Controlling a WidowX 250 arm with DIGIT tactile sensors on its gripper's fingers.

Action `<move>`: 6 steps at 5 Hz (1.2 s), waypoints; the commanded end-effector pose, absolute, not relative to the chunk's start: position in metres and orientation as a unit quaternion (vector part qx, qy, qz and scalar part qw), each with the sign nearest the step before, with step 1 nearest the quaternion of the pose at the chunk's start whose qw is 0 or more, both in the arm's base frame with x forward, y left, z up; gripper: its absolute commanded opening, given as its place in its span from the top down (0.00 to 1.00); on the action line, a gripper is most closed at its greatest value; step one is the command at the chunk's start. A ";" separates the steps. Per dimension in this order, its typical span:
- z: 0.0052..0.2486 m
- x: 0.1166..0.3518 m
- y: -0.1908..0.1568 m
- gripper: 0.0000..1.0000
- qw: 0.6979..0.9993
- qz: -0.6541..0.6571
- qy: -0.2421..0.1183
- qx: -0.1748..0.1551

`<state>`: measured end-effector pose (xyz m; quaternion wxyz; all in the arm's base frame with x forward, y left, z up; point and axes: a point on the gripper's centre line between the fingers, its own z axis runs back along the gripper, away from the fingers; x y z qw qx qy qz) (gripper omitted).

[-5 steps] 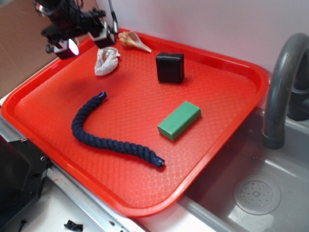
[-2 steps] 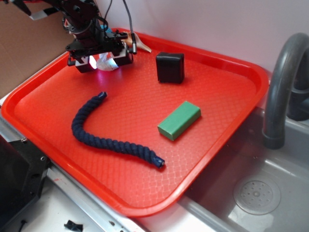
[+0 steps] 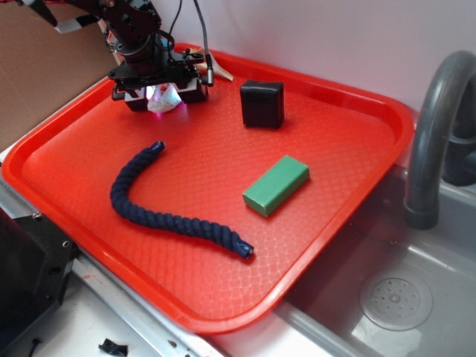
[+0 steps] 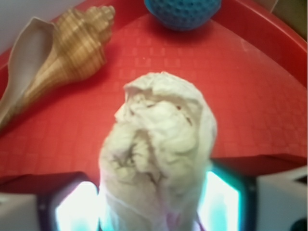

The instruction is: Grab the white paper.

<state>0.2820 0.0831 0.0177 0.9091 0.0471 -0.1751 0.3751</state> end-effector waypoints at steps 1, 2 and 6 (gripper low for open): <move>0.071 0.279 0.081 1.00 0.925 0.334 -0.170 0.054; 0.112 0.267 0.061 1.00 0.952 0.267 -0.144 0.050; 0.215 0.173 -0.007 1.00 0.989 0.118 -0.046 -0.071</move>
